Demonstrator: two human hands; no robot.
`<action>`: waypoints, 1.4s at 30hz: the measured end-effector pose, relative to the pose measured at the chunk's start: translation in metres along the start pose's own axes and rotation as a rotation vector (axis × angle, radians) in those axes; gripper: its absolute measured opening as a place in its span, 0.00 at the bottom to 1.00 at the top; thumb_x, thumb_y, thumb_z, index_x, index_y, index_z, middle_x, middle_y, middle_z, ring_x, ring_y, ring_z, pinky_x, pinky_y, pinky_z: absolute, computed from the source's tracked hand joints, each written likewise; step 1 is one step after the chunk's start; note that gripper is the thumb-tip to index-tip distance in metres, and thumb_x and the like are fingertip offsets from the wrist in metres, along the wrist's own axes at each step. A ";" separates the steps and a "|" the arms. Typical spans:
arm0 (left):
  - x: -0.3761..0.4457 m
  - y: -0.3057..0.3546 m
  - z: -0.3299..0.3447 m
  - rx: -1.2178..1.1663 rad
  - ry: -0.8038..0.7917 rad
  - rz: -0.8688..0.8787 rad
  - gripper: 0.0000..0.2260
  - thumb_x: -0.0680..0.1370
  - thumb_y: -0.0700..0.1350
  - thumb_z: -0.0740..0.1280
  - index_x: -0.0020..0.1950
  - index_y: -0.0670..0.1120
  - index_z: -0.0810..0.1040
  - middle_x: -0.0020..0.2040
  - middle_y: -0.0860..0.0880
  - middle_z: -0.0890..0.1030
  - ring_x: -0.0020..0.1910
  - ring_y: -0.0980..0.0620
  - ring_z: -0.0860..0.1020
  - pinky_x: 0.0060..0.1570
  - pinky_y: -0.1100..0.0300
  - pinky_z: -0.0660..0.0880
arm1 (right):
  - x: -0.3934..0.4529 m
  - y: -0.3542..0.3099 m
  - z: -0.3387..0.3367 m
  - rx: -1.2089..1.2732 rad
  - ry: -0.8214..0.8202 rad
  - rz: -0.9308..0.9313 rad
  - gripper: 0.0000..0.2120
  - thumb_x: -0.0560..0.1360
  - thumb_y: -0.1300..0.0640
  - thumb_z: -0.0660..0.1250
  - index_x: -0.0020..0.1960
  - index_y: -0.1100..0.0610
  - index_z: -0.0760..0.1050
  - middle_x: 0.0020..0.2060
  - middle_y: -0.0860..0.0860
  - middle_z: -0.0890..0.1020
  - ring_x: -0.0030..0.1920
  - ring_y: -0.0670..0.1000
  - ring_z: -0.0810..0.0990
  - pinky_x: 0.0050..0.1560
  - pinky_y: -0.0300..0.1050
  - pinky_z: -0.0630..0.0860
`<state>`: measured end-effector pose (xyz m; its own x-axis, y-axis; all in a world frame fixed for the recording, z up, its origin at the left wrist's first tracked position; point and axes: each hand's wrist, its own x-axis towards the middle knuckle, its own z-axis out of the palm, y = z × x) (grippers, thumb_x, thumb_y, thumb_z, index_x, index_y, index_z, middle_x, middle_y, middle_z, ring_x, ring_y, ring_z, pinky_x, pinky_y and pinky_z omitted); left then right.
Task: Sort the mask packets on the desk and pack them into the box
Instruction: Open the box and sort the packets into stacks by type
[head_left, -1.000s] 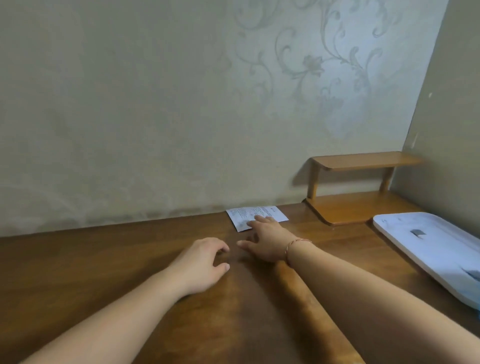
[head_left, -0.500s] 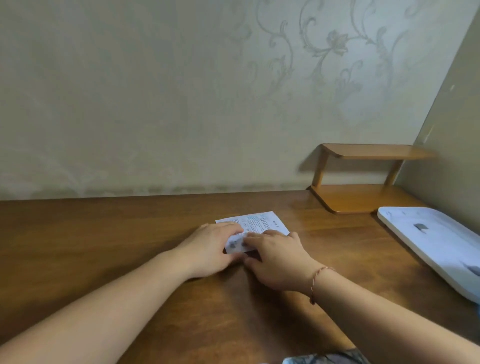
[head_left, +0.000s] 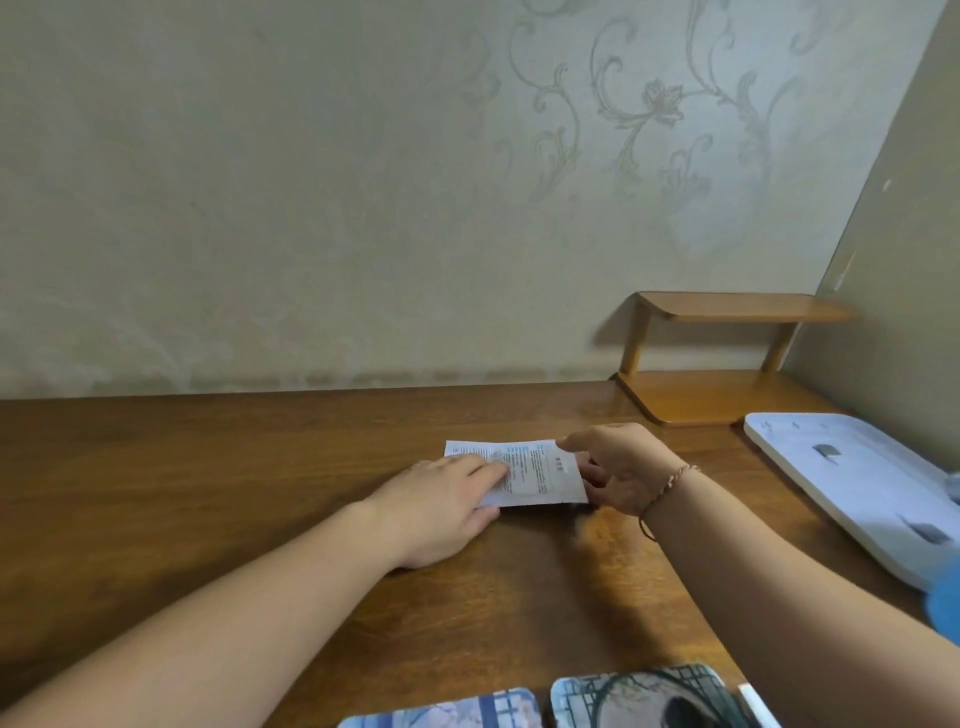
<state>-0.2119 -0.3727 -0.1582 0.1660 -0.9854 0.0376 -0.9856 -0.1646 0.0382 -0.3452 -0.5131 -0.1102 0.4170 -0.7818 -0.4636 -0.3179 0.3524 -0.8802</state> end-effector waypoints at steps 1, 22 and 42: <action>-0.002 0.001 -0.001 0.015 -0.014 0.001 0.27 0.82 0.59 0.55 0.79 0.51 0.55 0.76 0.51 0.63 0.73 0.49 0.65 0.71 0.51 0.65 | -0.003 0.002 -0.001 -0.008 -0.011 0.006 0.11 0.74 0.67 0.69 0.52 0.59 0.70 0.45 0.59 0.79 0.47 0.56 0.79 0.44 0.50 0.80; -0.009 0.081 -0.040 -1.873 0.284 -0.551 0.04 0.80 0.45 0.67 0.49 0.47 0.80 0.45 0.47 0.85 0.43 0.49 0.82 0.45 0.55 0.78 | -0.072 0.052 -0.077 -0.220 -0.144 -0.408 0.11 0.77 0.58 0.68 0.60 0.55 0.77 0.47 0.54 0.83 0.35 0.48 0.80 0.30 0.39 0.75; -0.008 0.232 -0.013 -0.449 0.082 -0.040 0.04 0.76 0.47 0.69 0.42 0.55 0.82 0.37 0.58 0.81 0.43 0.55 0.78 0.53 0.53 0.74 | -0.187 0.189 -0.242 -0.514 0.357 -0.523 0.04 0.71 0.51 0.73 0.44 0.43 0.81 0.36 0.36 0.82 0.40 0.34 0.79 0.38 0.28 0.71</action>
<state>-0.4416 -0.4026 -0.1362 0.2235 -0.9690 0.1058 -0.8700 -0.1494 0.4699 -0.6895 -0.4252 -0.1656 0.3509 -0.9272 0.1313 -0.5447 -0.3162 -0.7768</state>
